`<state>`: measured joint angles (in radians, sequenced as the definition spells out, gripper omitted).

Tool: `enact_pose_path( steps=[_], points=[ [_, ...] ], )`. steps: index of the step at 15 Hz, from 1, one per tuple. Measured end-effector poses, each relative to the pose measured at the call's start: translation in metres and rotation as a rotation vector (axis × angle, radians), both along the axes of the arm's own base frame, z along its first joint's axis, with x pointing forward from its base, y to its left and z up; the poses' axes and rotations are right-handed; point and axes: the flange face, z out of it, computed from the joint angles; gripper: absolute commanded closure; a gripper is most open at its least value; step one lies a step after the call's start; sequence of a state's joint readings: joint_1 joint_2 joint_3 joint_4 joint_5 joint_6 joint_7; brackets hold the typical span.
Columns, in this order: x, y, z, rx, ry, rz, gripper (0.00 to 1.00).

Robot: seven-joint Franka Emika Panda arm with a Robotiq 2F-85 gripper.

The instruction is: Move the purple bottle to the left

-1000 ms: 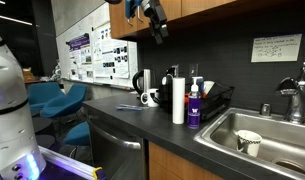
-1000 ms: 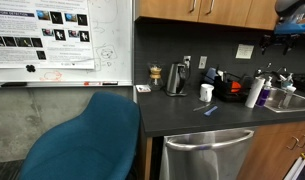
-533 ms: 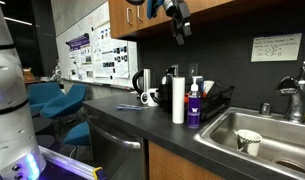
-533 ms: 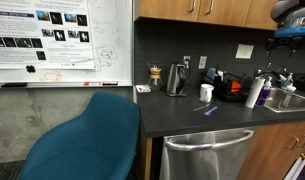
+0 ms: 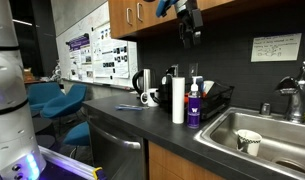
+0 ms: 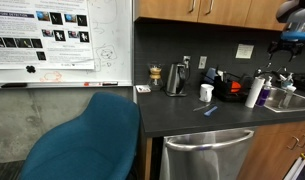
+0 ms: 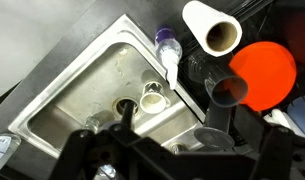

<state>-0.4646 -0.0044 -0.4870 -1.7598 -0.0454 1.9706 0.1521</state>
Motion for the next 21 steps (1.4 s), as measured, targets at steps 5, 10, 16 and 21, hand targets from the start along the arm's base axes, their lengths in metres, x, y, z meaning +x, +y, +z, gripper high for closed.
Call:
enact_pose_path(
  steps=[5,10,16,21],
  points=[
    [-0.02,-0.024,-0.014,-0.003,-0.044,0.008,0.0],
    [-0.024,-0.025,-0.041,0.0,-0.05,0.021,0.0],
    [-0.026,-0.017,-0.083,0.011,-0.044,0.027,0.0],
    [-0.001,-0.001,-0.092,-0.004,-0.063,0.066,0.0]
  ],
)
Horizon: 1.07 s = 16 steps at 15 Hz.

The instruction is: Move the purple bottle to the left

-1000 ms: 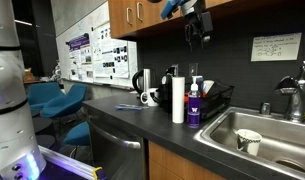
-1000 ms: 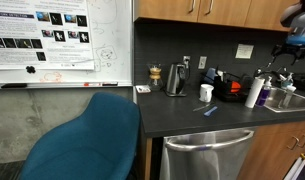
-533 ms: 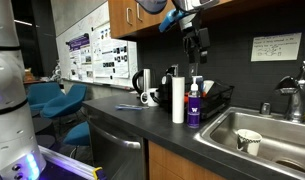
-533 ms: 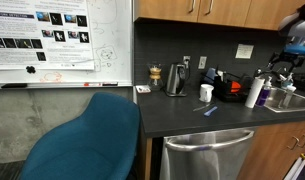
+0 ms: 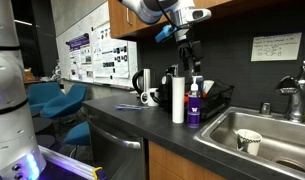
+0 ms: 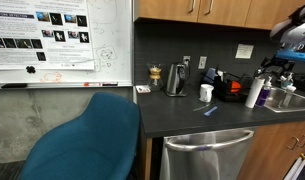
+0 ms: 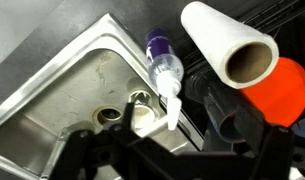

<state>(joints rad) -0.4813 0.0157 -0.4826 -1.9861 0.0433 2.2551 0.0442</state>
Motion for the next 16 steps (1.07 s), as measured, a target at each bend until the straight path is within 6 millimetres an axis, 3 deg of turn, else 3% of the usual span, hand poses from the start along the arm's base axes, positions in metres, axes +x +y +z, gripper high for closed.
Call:
enact_pose_path(
  steps=[5,11,16],
  points=[
    [0.018,0.007,0.0,-0.027,-0.022,0.001,0.0],
    [0.008,-0.006,0.001,-0.025,-0.017,-0.046,0.0],
    [0.005,-0.013,-0.009,-0.01,0.006,-0.076,0.0]
  ],
)
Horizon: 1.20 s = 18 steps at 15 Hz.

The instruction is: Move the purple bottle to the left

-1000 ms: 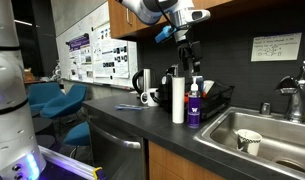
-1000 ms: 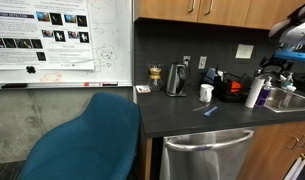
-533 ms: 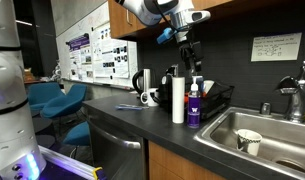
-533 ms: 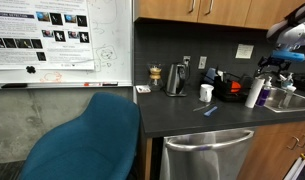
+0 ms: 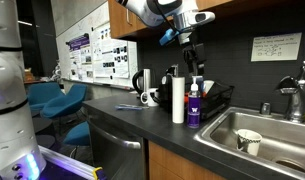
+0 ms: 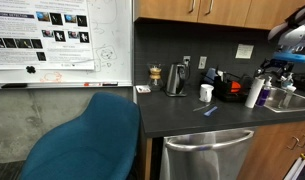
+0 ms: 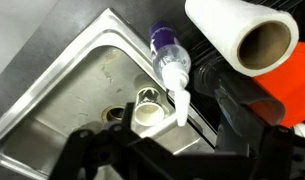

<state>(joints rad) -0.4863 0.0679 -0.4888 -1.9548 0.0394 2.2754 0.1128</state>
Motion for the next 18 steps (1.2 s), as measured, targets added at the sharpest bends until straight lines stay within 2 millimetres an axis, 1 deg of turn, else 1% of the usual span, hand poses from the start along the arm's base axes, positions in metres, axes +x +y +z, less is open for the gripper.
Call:
enact_pose_path(
  steps=[5,6,7,8,9,10,16,18],
  points=[
    [0.004,-0.003,-0.018,0.016,0.028,-0.021,0.0],
    [0.005,-0.004,-0.022,0.019,0.033,-0.024,0.04],
    [0.006,-0.004,-0.025,0.021,0.038,-0.028,0.26],
    [0.006,-0.005,-0.028,0.023,0.043,-0.032,0.29],
    [0.007,-0.005,-0.03,0.025,0.046,-0.035,0.29],
    [0.007,-0.005,-0.031,0.026,0.048,-0.036,0.34],
    [0.008,-0.012,-0.028,0.015,0.045,-0.062,0.81],
    [0.006,-0.015,-0.029,0.014,0.049,-0.069,0.95]
  ],
)
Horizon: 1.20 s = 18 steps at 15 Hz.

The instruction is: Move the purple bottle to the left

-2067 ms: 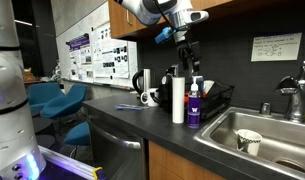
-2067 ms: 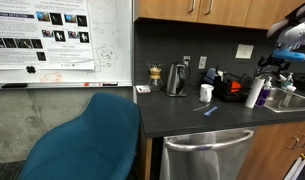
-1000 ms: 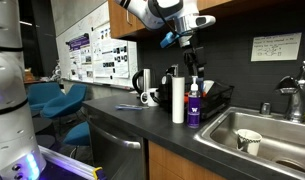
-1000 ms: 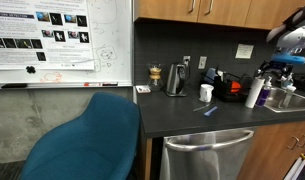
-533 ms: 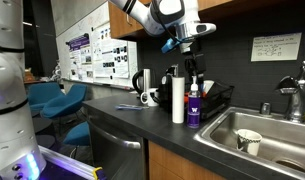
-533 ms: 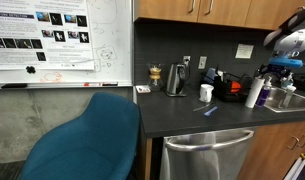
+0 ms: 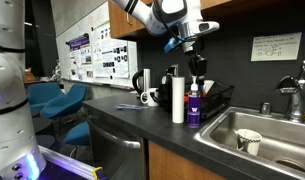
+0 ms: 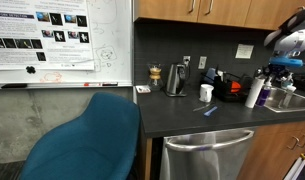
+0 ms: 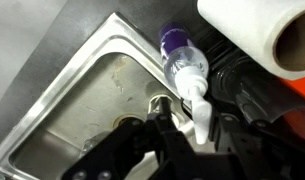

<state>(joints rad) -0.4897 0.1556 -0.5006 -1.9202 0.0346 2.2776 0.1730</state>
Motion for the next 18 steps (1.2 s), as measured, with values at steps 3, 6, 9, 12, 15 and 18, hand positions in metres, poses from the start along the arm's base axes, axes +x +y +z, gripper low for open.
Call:
enact_pose_path(
  steps=[3,6,9,12,15,18],
  points=[
    [-0.001,-0.002,0.001,-0.006,0.011,-0.007,0.96],
    [-0.002,-0.001,0.002,-0.004,0.041,-0.002,0.96],
    [-0.002,0.0,0.009,0.0,0.08,0.003,0.96],
    [-0.002,0.004,0.033,-0.003,0.107,0.018,0.96],
    [-0.009,0.012,0.069,-0.018,0.121,0.032,0.96],
    [-0.022,0.019,0.099,-0.052,0.142,0.038,0.96]
  ],
)
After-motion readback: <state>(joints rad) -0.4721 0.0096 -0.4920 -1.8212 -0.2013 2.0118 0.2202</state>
